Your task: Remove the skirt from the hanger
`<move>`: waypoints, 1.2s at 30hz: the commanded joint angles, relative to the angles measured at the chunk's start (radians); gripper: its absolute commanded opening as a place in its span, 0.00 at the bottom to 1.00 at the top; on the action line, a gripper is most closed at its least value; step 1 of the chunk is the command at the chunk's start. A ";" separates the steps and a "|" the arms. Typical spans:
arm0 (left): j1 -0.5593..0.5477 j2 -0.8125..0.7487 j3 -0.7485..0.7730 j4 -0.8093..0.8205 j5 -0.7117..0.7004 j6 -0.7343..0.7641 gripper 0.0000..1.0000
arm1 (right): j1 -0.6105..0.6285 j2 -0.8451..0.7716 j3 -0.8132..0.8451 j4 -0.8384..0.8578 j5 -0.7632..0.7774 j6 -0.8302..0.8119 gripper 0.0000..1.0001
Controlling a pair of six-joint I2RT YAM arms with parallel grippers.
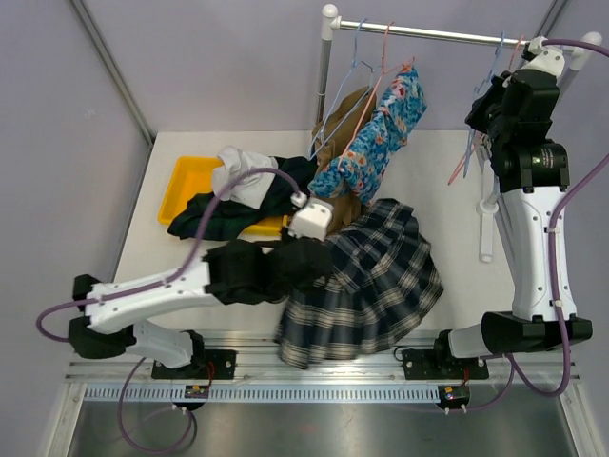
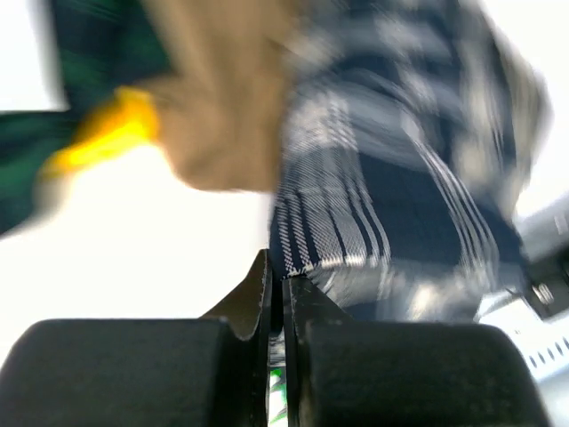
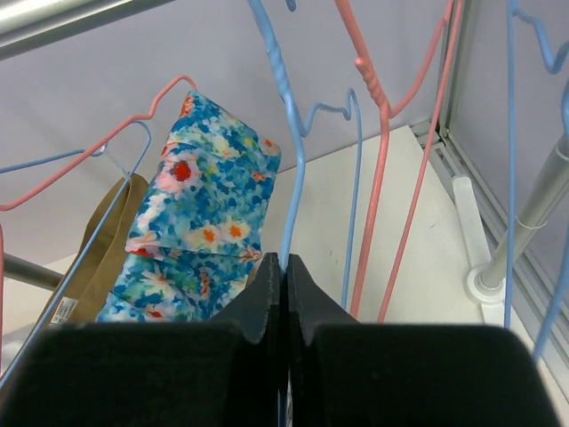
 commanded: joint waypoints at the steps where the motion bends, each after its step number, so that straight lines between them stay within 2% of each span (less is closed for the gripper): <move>1: 0.055 -0.105 0.079 -0.160 -0.215 0.032 0.00 | -0.010 -0.056 -0.027 0.028 0.053 -0.016 0.00; 2: 0.131 -0.147 0.079 -0.116 -0.178 0.110 0.00 | -0.013 -0.056 -0.030 0.023 0.057 -0.014 0.00; 4: 0.220 -0.178 0.079 -0.053 -0.109 0.190 0.00 | -0.012 -0.060 -0.033 0.013 0.072 -0.016 0.08; 5: 0.288 -0.185 0.089 -0.012 -0.076 0.257 0.00 | -0.013 -0.062 -0.033 0.000 0.080 -0.016 0.30; 7: 0.337 -0.170 0.170 0.001 -0.071 0.320 0.00 | -0.012 -0.080 -0.053 0.000 0.087 -0.022 0.64; 8: 0.393 -0.158 0.206 0.008 -0.068 0.387 0.00 | -0.012 -0.091 -0.065 0.008 0.087 -0.022 0.77; 9: 0.426 -0.126 0.292 0.016 -0.060 0.421 0.00 | -0.012 -0.111 -0.091 0.016 0.089 -0.019 0.94; 10: 0.463 -0.110 0.336 0.036 -0.046 0.457 0.00 | -0.012 -0.122 -0.104 0.022 0.090 -0.016 0.99; 11: 0.537 -0.088 0.396 0.042 0.001 0.506 0.00 | -0.012 -0.129 -0.115 0.031 0.090 -0.011 1.00; 12: 0.575 -0.046 0.454 0.047 0.030 0.524 0.00 | -0.012 -0.137 -0.128 0.034 0.089 -0.010 1.00; 13: 0.607 -0.019 0.580 0.059 0.053 0.541 0.00 | -0.012 -0.143 -0.133 0.034 0.084 -0.009 0.99; 17: 0.786 0.118 0.848 0.136 0.174 0.607 0.00 | -0.012 -0.162 -0.158 0.043 0.081 -0.003 0.99; 20: 0.889 0.207 0.913 0.275 0.236 0.624 0.00 | -0.012 -0.186 -0.179 0.059 0.080 0.003 1.00; 21: 0.906 0.213 0.890 0.336 0.233 0.664 0.00 | -0.012 -0.195 -0.184 0.062 0.078 0.004 1.00; 22: 0.938 0.215 0.820 0.483 0.221 0.705 0.00 | -0.012 -0.200 -0.182 0.059 0.069 0.007 0.99; 25: 1.013 0.274 0.772 0.637 0.235 0.741 0.00 | -0.012 -0.223 -0.179 0.054 0.037 0.015 0.99; 29: 1.083 0.367 0.705 0.639 0.204 0.687 0.00 | -0.012 -0.258 -0.181 0.068 0.006 0.023 0.99; 32: 1.112 0.356 0.486 0.656 0.224 0.594 0.00 | -0.013 -0.277 -0.171 0.089 -0.057 0.023 0.99; 33: 1.113 0.355 0.427 0.671 0.222 0.581 0.00 | -0.012 -0.284 -0.175 0.103 -0.147 0.018 0.99; 34: 1.120 0.356 0.334 0.683 0.224 0.549 0.04 | -0.012 -0.289 -0.173 0.129 -0.198 0.017 0.99; 35: 1.124 0.374 0.304 0.680 0.225 0.531 0.10 | -0.012 -0.291 -0.168 0.141 -0.259 0.018 0.98; 36: 1.127 0.396 0.290 0.638 0.224 0.512 0.21 | -0.012 -0.286 -0.165 0.154 -0.369 0.018 0.98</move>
